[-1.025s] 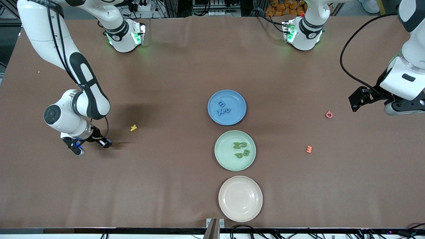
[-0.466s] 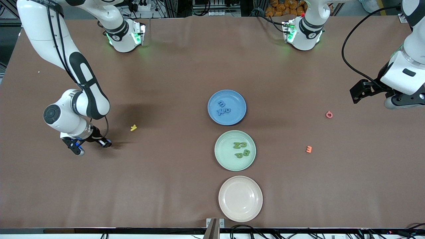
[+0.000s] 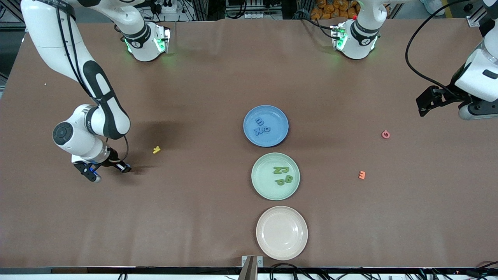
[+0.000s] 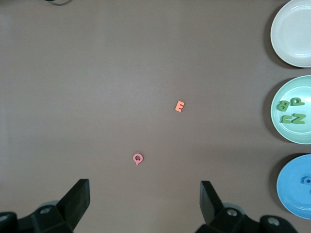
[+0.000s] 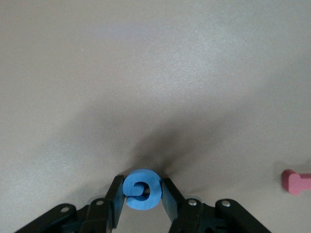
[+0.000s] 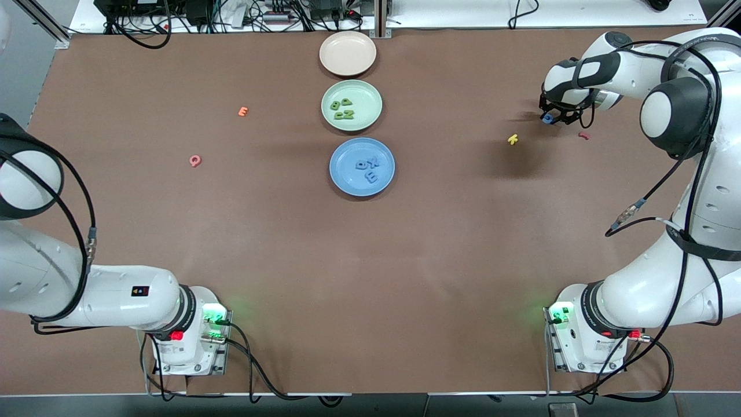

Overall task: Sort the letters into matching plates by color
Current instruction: 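Lift the blue c off the table with the right gripper, then carry the blue c over the blue plate and open the right gripper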

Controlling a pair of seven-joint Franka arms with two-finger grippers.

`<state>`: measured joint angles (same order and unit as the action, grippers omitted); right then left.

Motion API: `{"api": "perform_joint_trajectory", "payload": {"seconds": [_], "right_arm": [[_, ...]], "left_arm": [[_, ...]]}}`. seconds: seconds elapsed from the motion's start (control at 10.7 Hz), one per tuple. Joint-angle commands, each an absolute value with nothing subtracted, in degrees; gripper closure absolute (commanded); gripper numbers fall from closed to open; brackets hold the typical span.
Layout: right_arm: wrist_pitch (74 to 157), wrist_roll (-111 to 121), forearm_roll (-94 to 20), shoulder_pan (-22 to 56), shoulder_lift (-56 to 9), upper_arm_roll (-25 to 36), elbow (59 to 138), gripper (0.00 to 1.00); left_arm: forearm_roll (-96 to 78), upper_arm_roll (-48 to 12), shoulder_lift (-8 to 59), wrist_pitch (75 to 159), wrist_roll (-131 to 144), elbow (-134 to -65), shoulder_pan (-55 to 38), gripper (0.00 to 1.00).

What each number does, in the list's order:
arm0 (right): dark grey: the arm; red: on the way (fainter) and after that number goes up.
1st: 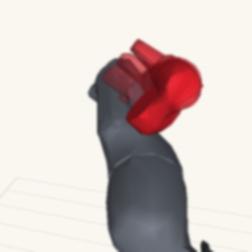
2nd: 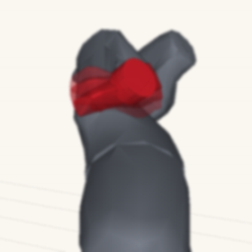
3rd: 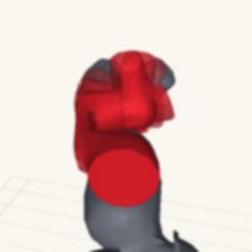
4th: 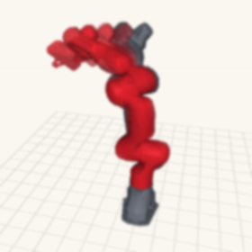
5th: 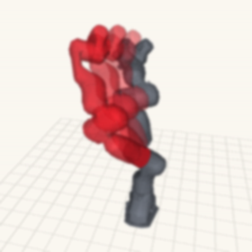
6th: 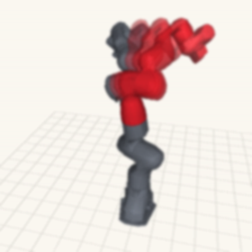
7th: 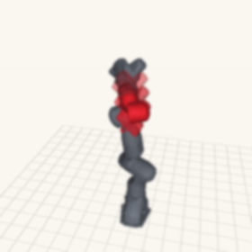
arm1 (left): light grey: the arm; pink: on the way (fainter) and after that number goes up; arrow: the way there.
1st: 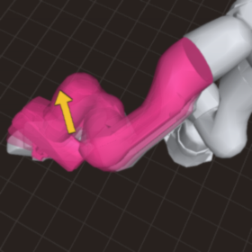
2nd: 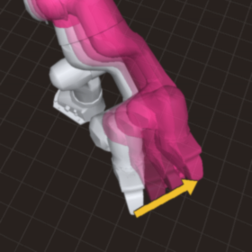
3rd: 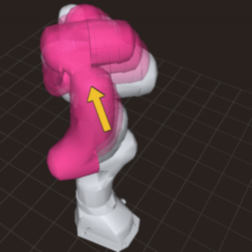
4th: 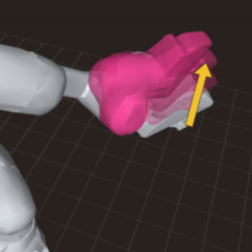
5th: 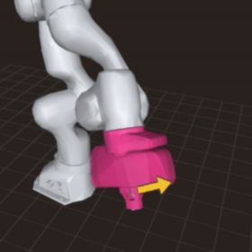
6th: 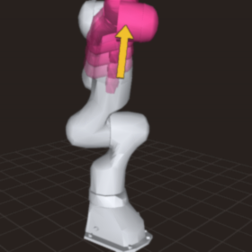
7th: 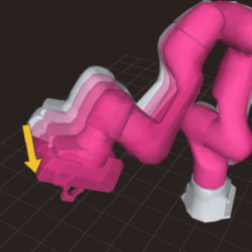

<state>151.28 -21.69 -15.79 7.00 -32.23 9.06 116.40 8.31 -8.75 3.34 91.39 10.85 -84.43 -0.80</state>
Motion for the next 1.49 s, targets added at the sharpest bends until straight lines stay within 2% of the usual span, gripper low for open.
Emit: {"api": "perform_joint_trajectory", "payload": {"seconds": [0.0,0.19,0.65,1.21,1.4], "right_arm": [[151.62,-17.07,-8.03,7.82,-34.28,8.96,115.58,0.77],[150.65,-13.37,-3.53,7.73,-34.01,8.96,115.23,0.77],[150.47,-12.3,-3.25,8.35,-33.67,8.96,114.61,0.79],[135.02,-11.52,-2.9,13.08,-29.97,8.7,106.28,0.8],[130.63,-11.16,-3.6,15.89,-30.06,6.17,100.75,0.79]], "left_arm": [[6.86,-8.44,1.93,91.14,9.75,-85.69,-0.61,0.0],[6.33,-8.44,1.67,91.06,9.67,-85.61,-0.53,0.0],[3.17,-8.35,2.11,91.58,10.11,-85.52,-0.53,0.0],[1.58,-8.79,1.58,91.5,9.84,-85.52,-0.61,0.0],[1.58,-8.7,1.5,91.49,9.93,-85.52,-0.53,0.0]]}}
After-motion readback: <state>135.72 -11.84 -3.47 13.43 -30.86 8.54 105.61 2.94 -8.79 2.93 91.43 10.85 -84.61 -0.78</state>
